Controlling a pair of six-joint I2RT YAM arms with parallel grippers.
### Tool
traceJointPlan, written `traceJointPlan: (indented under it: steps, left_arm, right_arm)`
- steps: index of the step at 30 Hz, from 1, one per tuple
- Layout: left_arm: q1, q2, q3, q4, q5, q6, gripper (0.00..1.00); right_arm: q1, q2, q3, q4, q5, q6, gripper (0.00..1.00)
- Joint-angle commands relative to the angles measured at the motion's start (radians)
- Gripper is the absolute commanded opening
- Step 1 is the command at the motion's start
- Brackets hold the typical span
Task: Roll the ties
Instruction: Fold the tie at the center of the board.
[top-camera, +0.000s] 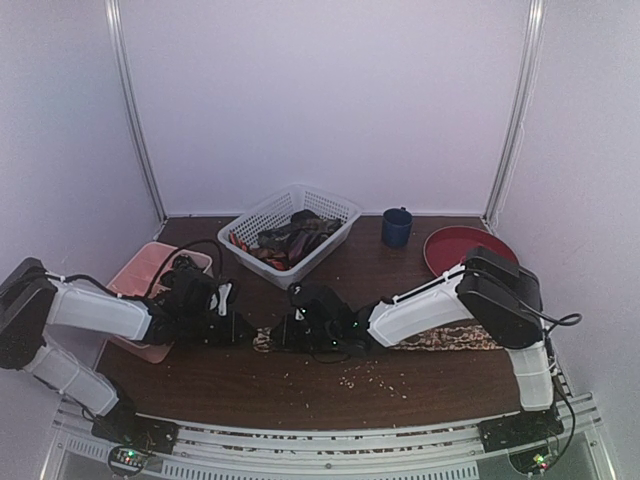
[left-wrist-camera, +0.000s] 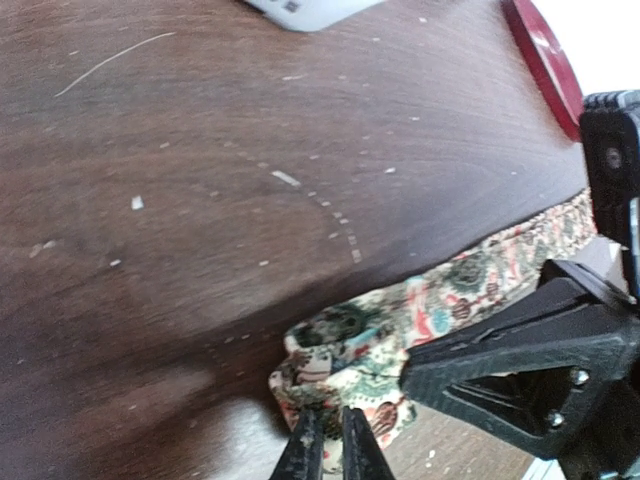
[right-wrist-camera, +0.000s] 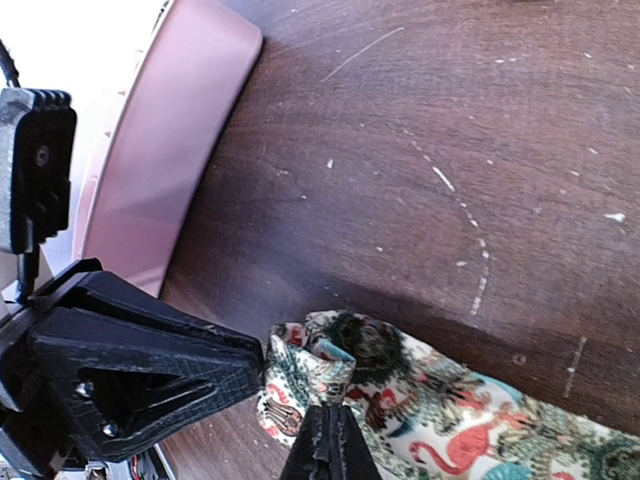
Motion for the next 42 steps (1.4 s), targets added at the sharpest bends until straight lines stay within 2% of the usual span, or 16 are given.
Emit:
traceJointPlan:
  steps: [1,12,19,21,31,39,42]
  left_arm:
    - [-0.006,0.027,0.012,0.108,0.069,0.007,0.10]
    - [-0.007,0.116,0.023,0.201,0.135,-0.005,0.09]
    - [-0.007,0.152,0.034,0.165,0.102,0.004,0.09]
    - [-0.010,0.143,0.043,0.125,0.068,0.014,0.09]
    - [-0.023,0.118,0.045,0.087,0.044,0.025,0.09]
    - [-0.026,0.100,0.045,0.083,0.041,0.013,0.09]
    - [-0.026,0.053,0.040,0.042,-0.010,-0.004,0.09]
  right_arm:
    - [-0.013,-0.044,-0.035,-0.023,0.039,-0.001,0.00]
    - [-0.030,-0.051,-0.060,-0.035,0.044,-0.014,0.00]
    - [-0.033,-0.064,-0.048,-0.058,0.035,-0.034,0.00]
    - [-0.034,-0.082,-0.041,-0.088,0.045,-0.043,0.06]
    - [-0.029,-0.064,0.032,-0.123,0.040,-0.063,0.13]
    - [-0.019,0.028,0.091,-0.175,0.024,-0.061,0.05]
    - [-0.018,0.042,0.086,-0.196,0.020,-0.062,0.04]
